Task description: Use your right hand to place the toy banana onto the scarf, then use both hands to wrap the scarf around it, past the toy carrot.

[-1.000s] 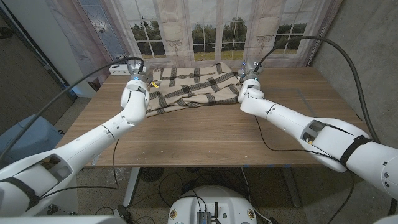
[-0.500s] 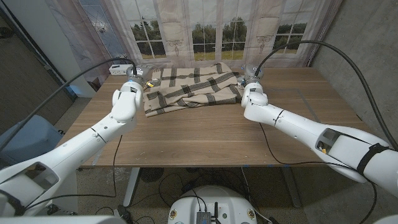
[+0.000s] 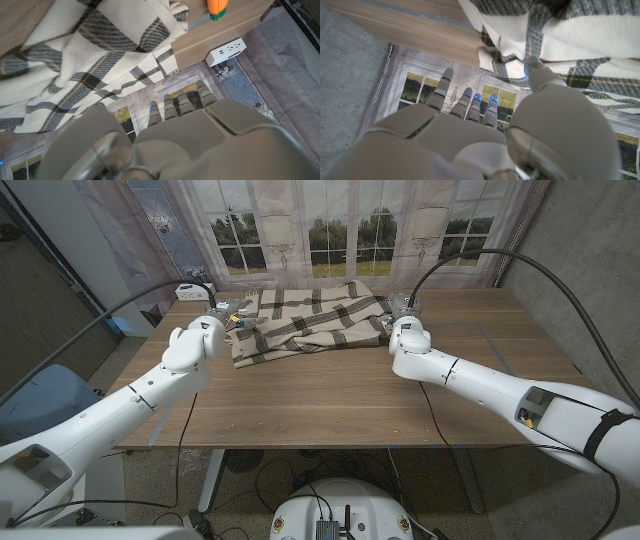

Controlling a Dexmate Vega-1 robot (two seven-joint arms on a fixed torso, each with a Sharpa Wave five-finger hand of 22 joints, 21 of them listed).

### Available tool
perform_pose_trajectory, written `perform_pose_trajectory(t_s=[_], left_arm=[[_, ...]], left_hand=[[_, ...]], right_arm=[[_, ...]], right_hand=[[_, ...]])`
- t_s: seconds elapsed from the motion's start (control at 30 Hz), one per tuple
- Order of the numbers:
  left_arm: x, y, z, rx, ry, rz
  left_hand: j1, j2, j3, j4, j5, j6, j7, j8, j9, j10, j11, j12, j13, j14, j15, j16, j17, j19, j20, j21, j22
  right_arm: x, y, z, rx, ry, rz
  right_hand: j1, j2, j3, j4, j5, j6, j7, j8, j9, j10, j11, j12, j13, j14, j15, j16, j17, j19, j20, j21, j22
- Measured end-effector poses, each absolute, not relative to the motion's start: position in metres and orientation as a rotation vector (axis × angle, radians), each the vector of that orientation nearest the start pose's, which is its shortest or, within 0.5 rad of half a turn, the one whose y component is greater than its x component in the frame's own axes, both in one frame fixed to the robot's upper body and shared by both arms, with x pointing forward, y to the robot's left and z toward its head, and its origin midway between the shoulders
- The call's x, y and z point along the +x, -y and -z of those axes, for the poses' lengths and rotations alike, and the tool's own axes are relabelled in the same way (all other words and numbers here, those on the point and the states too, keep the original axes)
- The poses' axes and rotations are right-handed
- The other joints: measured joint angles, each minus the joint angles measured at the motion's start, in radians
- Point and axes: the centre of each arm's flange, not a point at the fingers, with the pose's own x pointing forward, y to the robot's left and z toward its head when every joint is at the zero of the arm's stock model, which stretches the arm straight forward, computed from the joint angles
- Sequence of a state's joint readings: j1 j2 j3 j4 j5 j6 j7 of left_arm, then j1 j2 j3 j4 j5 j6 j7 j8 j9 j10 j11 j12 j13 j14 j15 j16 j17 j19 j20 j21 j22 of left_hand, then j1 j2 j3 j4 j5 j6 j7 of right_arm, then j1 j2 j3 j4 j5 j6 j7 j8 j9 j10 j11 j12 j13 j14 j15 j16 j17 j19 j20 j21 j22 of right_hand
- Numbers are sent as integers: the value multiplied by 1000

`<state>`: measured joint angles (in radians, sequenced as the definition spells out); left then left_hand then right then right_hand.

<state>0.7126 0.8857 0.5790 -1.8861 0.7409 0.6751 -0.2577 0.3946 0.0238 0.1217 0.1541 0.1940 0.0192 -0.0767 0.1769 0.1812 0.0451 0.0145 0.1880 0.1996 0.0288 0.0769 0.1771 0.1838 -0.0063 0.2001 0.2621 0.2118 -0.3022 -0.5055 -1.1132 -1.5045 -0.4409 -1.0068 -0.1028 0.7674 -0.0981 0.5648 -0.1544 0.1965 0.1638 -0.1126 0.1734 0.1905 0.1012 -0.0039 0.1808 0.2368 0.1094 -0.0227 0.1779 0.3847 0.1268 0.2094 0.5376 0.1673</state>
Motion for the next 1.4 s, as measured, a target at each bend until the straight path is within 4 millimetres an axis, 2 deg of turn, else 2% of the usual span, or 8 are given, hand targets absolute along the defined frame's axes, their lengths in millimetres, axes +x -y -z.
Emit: perform_pose_trajectory(t_s=[0.4, 0.63, 0.87, 1.1, 1.2, 1.3, 1.33, 1.4], left_arm=[[597, -310, -68, 1502, 181, -217], [604, -311, -65, 1488, 145, -160], [611, -312, -63, 1483, 114, -120], [617, -316, -67, 1492, 99, -132], [621, -314, -62, 1482, 76, -83], [624, -315, -63, 1480, 65, -76], [625, -315, -62, 1475, 62, -72], [627, -316, -61, 1477, 51, -61]], left_hand=[[-15, -5, -12, -4, 6, -25, 0, 0, 0, -29, 18, 0, 0, -19, 10, 0, -3, -16, 5, -8, 0], [-21, -11, -16, -8, 10, -25, 0, 0, 0, -29, 18, 0, 0, -24, 16, 0, -2, -16, 5, -8, 0], [-30, -9, -20, -12, 10, -21, 4, 0, 0, -34, 23, 0, 0, -32, 18, 0, -2, -16, 5, -8, 0], [-31, -8, -23, -15, 15, -27, 9, 0, 0, -39, 29, 0, 0, -32, 18, 0, -2, -20, 9, -8, 0], [-35, -12, -23, -15, 15, -27, 9, 0, 0, -39, 29, 0, 0, -38, 23, 0, -2, -27, 5, -8, 0], [-35, -11, -23, -15, 15, -27, 9, 0, 0, -39, 29, 0, 0, -38, 23, 0, -2, -27, 5, -8, 0], [-35, -12, -23, -15, 15, -27, 9, 0, 0, -39, 29, 0, 0, -38, 23, 0, -2, -27, 5, -8, 0], [-35, -11, -23, -15, 15, -27, 9, 0, 0, -41, 30, 0, 0, -38, 23, 0, -2, -27, 5, -8, 0]], right_arm=[[672, 161, -54, -1476, 89, 311], [675, 162, -54, -1500, 24, 239], [676, 164, -56, -1513, -27, 162], [677, 159, -46, -1508, -73, 80], [681, 162, -54, -1520, -84, 79], [683, 159, -52, -1519, -92, 53], [682, 151, -54, -1518, -80, 40], [688, 158, -50, -1516, -105, 43]], right_hand=[[-11, 0, 4, 4, 8, -52, 5, 0, 0, -78, 21, -4, -5, -72, 31, 0, -14, -54, 4, -50, 0], [-12, -2, 8, 0, 15, -68, 11, 0, 0, -94, 16, -4, -9, -87, 37, 4, -19, -79, 3, -70, 0], [-24, -14, 8, 0, 15, -103, 13, 0, 0, -107, 18, -4, -9, -96, 39, 4, -23, -84, -2, -83, 3], [-40, -30, 8, 0, 15, -132, 18, 0, 0, -125, 36, 1, -9, -108, 51, 8, -28, -84, -2, -98, 3], [-72, -48, -13, 10, 22, -149, 27, 0, 0, -136, 40, 1, -12, -114, 57, 12, -32, -84, -2, -105, 3], [-109, -63, -34, 20, 37, -167, 38, 0, 0, -145, 45, 1, -14, -114, 57, 19, -36, -84, -2, -109, 3], [-117, -70, -42, 23, 43, -171, 42, 0, 0, -147, 47, 6, -14, -114, 57, 19, -37, -77, -1, -109, 3], [-136, -73, -55, 29, 53, -175, 46, 4, 0, -146, 47, 11, -14, -113, 57, 25, -39, -61, -3, -109, 3]])
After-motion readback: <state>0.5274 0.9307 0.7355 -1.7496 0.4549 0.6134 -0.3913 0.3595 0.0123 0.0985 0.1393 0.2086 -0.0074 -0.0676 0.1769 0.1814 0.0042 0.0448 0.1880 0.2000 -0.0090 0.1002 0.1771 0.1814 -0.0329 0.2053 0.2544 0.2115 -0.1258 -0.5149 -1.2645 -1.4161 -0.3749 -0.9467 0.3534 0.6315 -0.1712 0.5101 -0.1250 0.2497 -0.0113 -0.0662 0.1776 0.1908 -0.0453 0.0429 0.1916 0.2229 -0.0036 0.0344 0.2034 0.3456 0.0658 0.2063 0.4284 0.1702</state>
